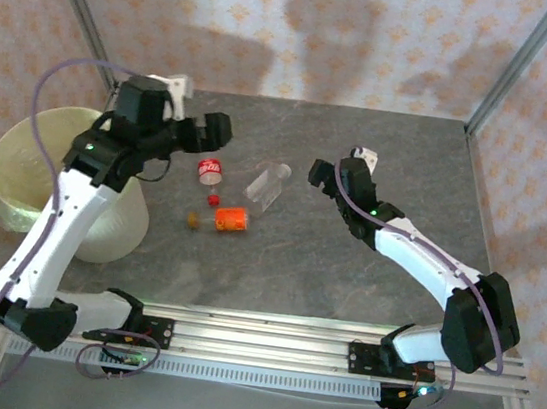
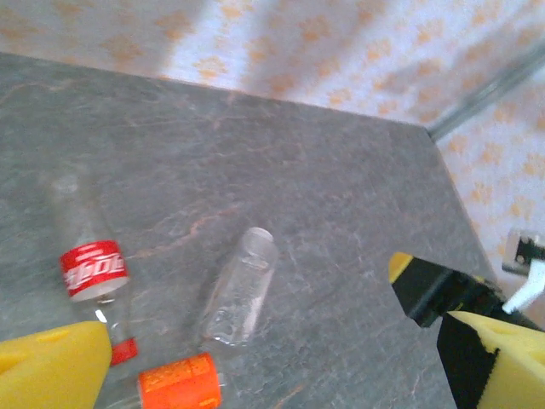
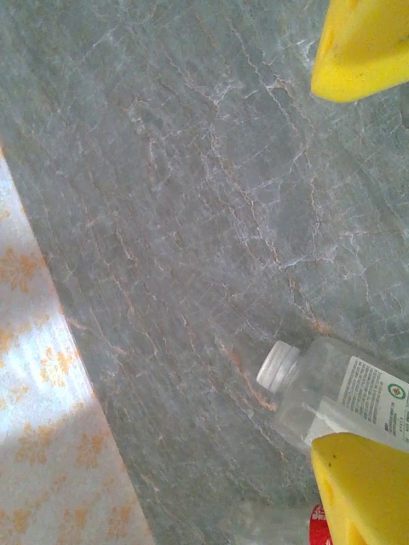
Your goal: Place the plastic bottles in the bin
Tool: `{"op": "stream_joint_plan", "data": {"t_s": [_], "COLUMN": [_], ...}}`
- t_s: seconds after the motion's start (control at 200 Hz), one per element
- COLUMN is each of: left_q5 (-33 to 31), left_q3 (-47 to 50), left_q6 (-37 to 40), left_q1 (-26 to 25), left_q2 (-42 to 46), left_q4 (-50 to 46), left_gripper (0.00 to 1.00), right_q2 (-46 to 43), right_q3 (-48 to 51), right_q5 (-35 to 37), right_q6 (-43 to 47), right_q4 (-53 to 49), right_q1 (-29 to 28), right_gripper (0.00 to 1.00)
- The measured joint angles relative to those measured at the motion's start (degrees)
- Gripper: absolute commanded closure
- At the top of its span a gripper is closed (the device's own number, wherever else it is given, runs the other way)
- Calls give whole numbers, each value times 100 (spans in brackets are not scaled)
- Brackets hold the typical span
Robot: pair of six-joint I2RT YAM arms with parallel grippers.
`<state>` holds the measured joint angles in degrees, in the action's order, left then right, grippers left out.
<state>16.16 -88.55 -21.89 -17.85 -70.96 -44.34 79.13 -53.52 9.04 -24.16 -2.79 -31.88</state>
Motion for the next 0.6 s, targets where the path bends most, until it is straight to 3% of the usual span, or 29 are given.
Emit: {"op": "stream_joint_plan", "data": {"t_s": [0.27,0.601], "left_q5": [-1283,-1683], "left_q3": [-793,-1827], "left_q6": [743,1381], "left_q1": [-1443,-1602], "left_q2": [-2111,-4365], "left_q4": [-26,-741], "left_gripper": [0,0], "right_q2": [-345,-640], "right_q3": [444,590], "right_q5": [7,87], "right_q6": [-354,-546], "right_q4": [42,15], "right_q1": [240,323], "right_gripper": [0,0]}}
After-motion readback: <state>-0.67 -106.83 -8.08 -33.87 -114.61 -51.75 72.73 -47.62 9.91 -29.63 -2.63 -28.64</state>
